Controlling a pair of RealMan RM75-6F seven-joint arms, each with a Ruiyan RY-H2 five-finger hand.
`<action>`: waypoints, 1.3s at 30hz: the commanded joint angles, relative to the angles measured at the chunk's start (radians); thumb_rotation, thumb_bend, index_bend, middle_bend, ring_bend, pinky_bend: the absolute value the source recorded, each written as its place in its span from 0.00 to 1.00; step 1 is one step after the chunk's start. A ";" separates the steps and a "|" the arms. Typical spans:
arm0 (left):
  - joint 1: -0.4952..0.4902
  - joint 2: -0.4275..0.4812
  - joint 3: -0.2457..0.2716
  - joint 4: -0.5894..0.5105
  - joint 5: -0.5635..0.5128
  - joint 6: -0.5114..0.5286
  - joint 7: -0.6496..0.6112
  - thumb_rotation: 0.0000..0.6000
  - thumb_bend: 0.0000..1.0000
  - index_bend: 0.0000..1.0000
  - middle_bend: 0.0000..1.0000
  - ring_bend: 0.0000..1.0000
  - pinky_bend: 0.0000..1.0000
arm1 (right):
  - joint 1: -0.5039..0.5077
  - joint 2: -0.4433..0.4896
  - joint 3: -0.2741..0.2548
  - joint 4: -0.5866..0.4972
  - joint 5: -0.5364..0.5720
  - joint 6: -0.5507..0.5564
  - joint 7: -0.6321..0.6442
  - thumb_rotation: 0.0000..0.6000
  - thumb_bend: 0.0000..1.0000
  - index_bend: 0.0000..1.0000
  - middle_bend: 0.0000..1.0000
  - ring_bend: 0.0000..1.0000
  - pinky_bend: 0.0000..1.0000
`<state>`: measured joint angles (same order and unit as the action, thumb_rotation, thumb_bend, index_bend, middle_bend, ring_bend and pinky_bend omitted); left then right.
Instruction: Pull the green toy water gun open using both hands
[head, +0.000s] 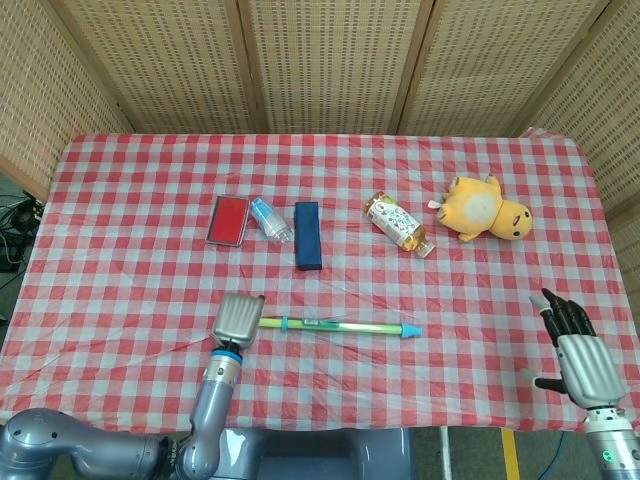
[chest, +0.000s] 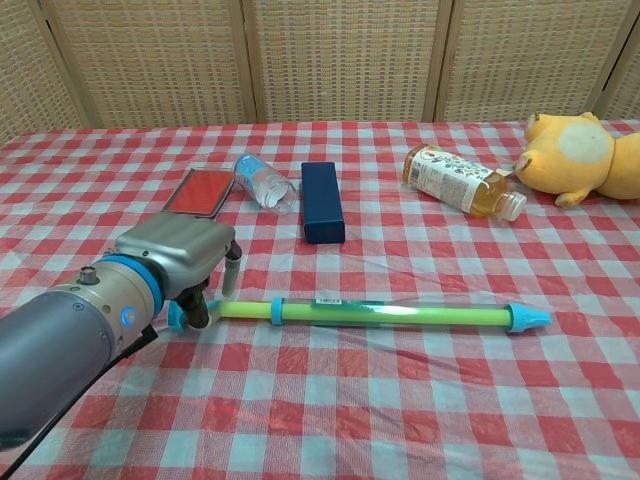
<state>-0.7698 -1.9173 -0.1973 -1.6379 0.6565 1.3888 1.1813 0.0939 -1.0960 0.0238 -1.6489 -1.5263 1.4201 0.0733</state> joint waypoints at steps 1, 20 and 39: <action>-0.002 -0.004 0.005 0.005 -0.004 -0.001 0.002 1.00 0.36 0.45 0.95 0.86 0.74 | 0.000 0.000 0.000 -0.001 0.000 0.000 -0.001 1.00 0.12 0.00 0.00 0.00 0.00; -0.010 -0.059 0.015 0.123 -0.021 -0.009 0.010 1.00 0.42 0.59 0.95 0.86 0.74 | 0.002 0.002 -0.003 -0.002 0.000 -0.008 0.006 1.00 0.12 0.00 0.00 0.00 0.00; 0.017 0.125 -0.040 -0.170 0.109 0.077 -0.046 1.00 0.63 0.83 0.95 0.86 0.74 | 0.010 -0.019 -0.020 -0.038 -0.028 -0.020 -0.063 1.00 0.12 0.00 0.00 0.00 0.00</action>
<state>-0.7579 -1.8288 -0.2195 -1.7664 0.7595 1.4507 1.1347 0.1013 -1.1076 0.0077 -1.6799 -1.5482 1.4042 0.0237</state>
